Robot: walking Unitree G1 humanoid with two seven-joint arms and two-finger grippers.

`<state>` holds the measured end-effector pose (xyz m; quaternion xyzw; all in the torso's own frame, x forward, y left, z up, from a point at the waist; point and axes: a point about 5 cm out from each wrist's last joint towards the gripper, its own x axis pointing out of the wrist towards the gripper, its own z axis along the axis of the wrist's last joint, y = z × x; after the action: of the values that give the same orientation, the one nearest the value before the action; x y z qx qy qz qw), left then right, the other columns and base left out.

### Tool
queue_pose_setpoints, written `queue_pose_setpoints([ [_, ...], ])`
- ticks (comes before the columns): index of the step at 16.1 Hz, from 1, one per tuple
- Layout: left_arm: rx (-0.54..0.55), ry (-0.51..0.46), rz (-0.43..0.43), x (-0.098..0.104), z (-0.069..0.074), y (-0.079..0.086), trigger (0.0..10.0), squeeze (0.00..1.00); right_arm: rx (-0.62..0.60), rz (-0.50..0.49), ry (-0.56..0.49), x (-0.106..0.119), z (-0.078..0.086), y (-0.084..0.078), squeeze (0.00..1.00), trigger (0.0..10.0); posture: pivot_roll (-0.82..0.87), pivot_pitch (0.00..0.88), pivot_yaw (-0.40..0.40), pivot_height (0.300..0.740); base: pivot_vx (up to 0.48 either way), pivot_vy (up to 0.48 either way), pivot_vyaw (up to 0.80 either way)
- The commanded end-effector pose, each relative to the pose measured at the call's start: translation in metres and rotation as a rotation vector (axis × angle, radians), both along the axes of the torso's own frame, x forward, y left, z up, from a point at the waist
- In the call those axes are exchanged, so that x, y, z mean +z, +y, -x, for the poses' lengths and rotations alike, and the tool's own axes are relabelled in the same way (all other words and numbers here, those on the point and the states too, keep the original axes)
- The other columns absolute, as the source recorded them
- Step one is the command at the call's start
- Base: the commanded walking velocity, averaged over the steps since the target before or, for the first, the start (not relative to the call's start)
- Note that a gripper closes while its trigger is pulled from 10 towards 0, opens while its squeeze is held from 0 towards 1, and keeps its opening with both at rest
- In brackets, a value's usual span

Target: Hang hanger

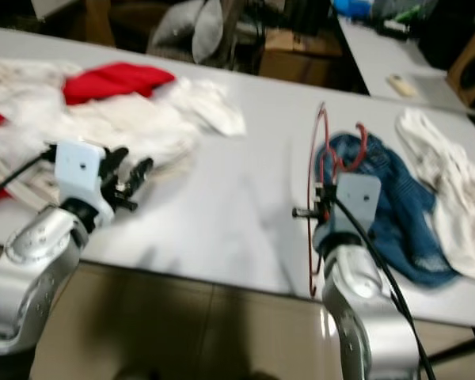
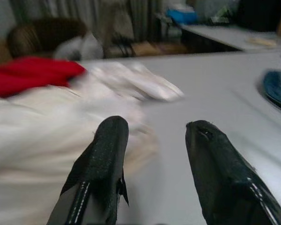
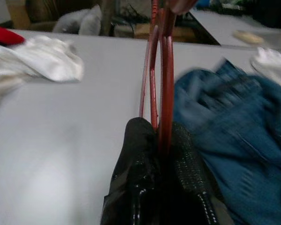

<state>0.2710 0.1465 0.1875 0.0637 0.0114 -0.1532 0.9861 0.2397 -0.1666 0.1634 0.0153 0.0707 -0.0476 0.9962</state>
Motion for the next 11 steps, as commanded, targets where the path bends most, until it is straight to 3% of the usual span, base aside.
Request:
queue_pose_setpoints([
  [1, -0.042, -0.013, 0.003, 0.003, 0.000, -0.008, 10.0, 0.00, -0.016, 0.031, -0.035, 0.007, 0.000, -0.004, 0.00, 10.0, 0.04, 0.078, -0.047, 0.740, 0.000, -0.307, 0.00],
  [5, -0.046, 0.020, 0.034, -0.007, 0.002, -0.013, 10.0, 0.00, -0.007, 0.086, -0.038, 0.011, 0.006, -0.005, 0.00, 10.0, 0.00, 0.095, -0.039, 0.740, 0.000, -0.304, 0.00],
  [9, -0.053, 0.008, 0.034, -0.004, 0.002, -0.016, 10.0, 0.00, -0.016, 0.089, -0.028, 0.008, 0.006, -0.008, 0.00, 10.0, 0.01, 0.095, -0.049, 0.740, 0.000, -0.294, 0.00],
  [11, -0.020, 0.044, 0.081, -0.008, 0.001, -0.011, 10.0, 0.00, -0.007, 0.060, -0.034, 0.008, 0.003, -0.005, 0.00, 10.0, 0.02, 0.089, -0.049, 0.740, 0.000, 0.000, -0.69],
])
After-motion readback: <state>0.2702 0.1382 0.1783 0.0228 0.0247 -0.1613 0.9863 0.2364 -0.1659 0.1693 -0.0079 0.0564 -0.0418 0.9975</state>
